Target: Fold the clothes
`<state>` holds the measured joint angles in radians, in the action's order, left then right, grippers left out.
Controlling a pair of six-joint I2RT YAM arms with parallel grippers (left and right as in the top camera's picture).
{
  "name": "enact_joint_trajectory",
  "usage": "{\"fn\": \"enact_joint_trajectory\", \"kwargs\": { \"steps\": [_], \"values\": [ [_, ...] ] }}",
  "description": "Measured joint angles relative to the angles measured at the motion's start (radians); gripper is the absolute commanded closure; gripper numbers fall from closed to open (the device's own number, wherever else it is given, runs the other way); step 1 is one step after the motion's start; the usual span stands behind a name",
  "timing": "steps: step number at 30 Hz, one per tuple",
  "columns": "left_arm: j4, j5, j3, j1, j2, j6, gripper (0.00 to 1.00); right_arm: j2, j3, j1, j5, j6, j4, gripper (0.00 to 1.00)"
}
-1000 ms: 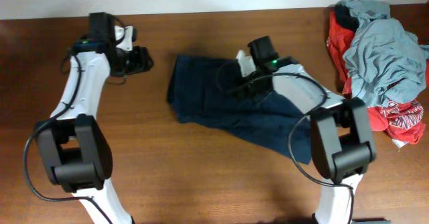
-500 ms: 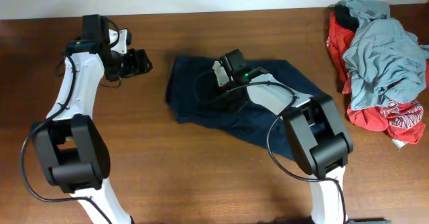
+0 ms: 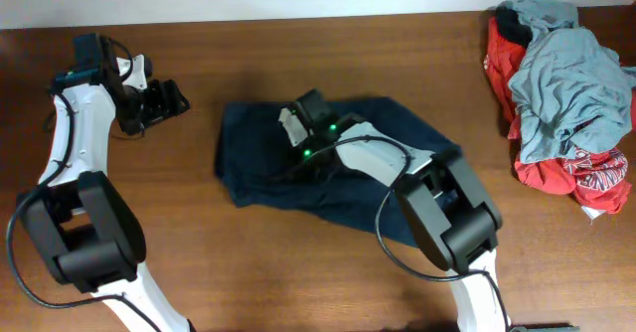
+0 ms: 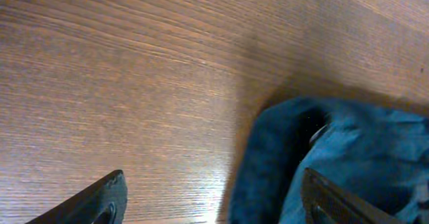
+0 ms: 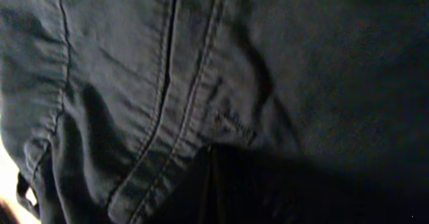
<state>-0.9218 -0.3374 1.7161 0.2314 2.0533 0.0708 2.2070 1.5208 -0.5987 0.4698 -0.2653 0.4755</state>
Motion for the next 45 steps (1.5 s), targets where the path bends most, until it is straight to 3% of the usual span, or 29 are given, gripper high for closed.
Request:
{"fn": "enact_joint_trajectory", "kwargs": {
  "steps": [1, 3, 5, 10, 22, 33, 45],
  "values": [
    [-0.005, -0.001, 0.0, -0.004, 0.0, 0.0, 0.17, 0.006, 0.021, -0.006, 0.009, 0.004, 0.036, 0.96],
    [-0.018, -0.004, 0.0, -0.011, 0.0, 0.0, 0.18, 0.014, 0.059, -0.01, 0.023, 0.014, 0.101, 0.8],
    [-0.034, -0.005, -0.005, -0.021, 0.0, -0.001, 0.18, 0.024, 0.136, -0.006, 0.034, 0.042, 0.203, 0.49],
    [-0.06, -0.008, -0.045, -0.026, 0.0, -0.018, 0.18, 0.03, 0.378, 0.023, 0.049, 0.121, 0.47, 0.32],
    [-0.061, -0.134, -0.105, -0.029, 0.085, -0.14, 0.18, 0.03, 0.873, 0.223, 0.056, 0.257, 0.876, 0.29],
    [-0.06, -0.193, -0.105, -0.029, 0.15, -0.211, 0.18, 0.029, 0.912, 0.37, 0.066, 0.33, 1.015, 0.29],
    [-0.06, -0.348, -0.105, -0.029, 0.18, -0.303, 0.17, 0.029, 0.912, 0.388, 0.083, 0.35, 1.02, 0.29]
  ]
}}
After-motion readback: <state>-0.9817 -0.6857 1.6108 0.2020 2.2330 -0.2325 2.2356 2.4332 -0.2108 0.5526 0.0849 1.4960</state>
